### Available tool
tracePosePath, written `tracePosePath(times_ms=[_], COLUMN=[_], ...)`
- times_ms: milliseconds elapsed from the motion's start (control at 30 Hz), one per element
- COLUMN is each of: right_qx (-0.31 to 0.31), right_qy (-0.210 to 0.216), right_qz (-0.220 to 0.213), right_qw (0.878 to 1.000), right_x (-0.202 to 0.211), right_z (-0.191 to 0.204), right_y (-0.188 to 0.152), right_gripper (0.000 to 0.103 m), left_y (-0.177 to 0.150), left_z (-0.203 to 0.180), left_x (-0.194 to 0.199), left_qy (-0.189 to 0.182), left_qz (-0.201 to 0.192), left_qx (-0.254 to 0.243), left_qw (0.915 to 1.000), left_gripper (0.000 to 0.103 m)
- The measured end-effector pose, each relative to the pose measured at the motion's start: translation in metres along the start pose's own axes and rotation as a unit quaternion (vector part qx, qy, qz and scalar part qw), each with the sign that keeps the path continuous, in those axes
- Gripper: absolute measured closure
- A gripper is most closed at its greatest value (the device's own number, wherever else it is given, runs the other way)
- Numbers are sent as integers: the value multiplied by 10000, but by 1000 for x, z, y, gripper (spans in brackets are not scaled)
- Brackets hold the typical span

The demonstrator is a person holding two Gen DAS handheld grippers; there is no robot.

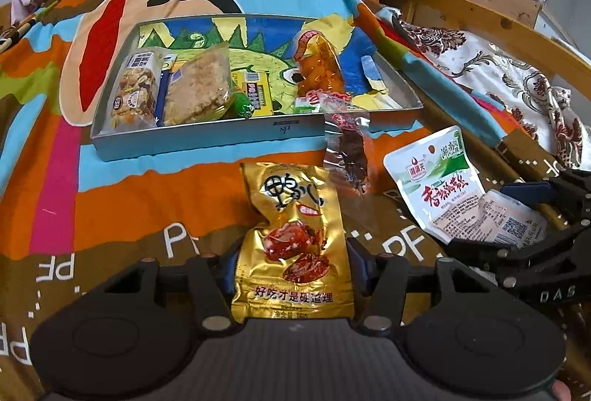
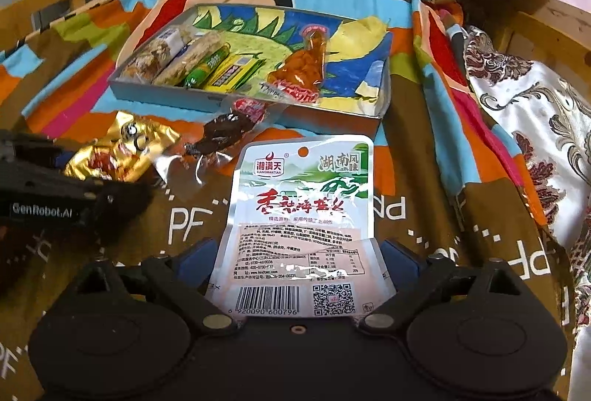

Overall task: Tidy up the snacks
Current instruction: 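Carry the gold pack with the left tool while the right tool carries the white pack to the tray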

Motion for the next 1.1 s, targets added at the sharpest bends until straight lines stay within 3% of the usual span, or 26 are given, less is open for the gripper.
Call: tracePosePath(times_ms=[167,233,333,633,767,900,1033,1100], right_qx=[-222,-157,-7,2,-1,42,326,516], right_qy=[168,145,26,-10,-22,-92,-326,-522], right_qz=[35,82,53,21,-42,-163,-298,-391], right_qw=[9996,9997,10000,10000,10000,9998,9985,9965], right_x=[-12,-17,-17,-18,-17,-13,-9,-6], right_z=[0,4,9,9,9,11,14,15], right_y=[0,-1,-2,-2,-2,1,3,4], right_gripper=[5,5,6,6,6,9,10,10], left_y=[8,9,8,21,21,16,17,17], left_z=[6,9,13,7,3,-5,-4,-4], left_x=[-5,-11,-18,-10,-21,-18,-12,-7], left_qy=[21,-4,34,-56,-177,12,29,3], left_qz=[-100,-55,-42,-601,-431,-561,-649,-711], left_qx=[135,233,257,102,-2,-334,-230,-162], left_qw=[9999,9997,9997,9981,9989,9979,9976,9973], left_gripper=[30,31,43,38,60,65,67,73])
Point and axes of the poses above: each gripper's, at about its wrist camera, not at the fingertips, and x roughly against the way its jaws point, z to its left, y to its top, the point moved 5 cm from there along -x, roughly the way its jaws point, and after that the axes turned 6 degrees about x, right-handed, at the moved point
